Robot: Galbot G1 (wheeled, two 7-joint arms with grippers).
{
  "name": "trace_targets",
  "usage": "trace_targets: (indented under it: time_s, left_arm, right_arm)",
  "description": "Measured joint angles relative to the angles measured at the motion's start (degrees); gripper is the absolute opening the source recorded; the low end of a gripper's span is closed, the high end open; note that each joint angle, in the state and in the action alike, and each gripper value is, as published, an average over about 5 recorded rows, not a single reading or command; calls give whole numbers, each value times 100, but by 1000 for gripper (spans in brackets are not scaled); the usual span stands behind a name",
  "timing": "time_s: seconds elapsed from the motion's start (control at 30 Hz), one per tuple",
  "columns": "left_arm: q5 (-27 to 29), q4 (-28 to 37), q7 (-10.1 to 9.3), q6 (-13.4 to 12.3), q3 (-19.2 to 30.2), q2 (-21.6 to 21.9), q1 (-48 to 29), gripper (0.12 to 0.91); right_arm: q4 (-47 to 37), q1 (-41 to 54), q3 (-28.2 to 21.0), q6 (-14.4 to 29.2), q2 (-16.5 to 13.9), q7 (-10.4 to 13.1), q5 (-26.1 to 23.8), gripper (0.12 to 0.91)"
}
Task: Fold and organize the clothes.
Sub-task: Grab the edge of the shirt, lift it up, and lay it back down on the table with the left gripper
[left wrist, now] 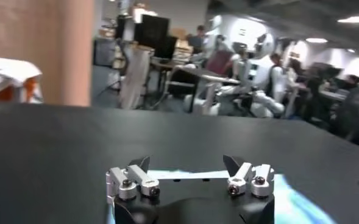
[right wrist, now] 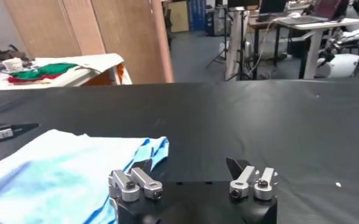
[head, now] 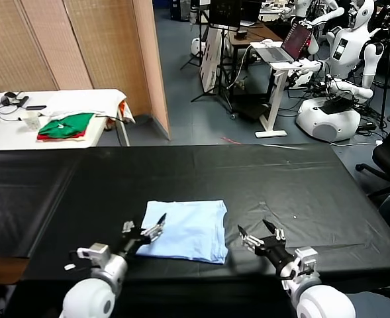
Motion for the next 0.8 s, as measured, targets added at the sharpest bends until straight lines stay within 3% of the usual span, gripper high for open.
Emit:
trace_targets:
  time_s: [0.3,0.6,0.7,0.8]
  left_arm:
    - [-1130,268,56,74,-388,-200,-19,907]
    - [-1201,464,153,47,-381,-305,86,906]
    - [-1200,469,172,42,-375,-310,122,873]
    - [-1211,469,177,47,-371,-317,139,773]
  right_arm:
    - [36,-55,-11,-9,-10,28,7,907]
    - [75,-127,2,-13,-1,34,-10,907]
    - [84,-143,6,-12,13,34,-13,907]
    - [86,-154,6,-7,35,35,-20,907]
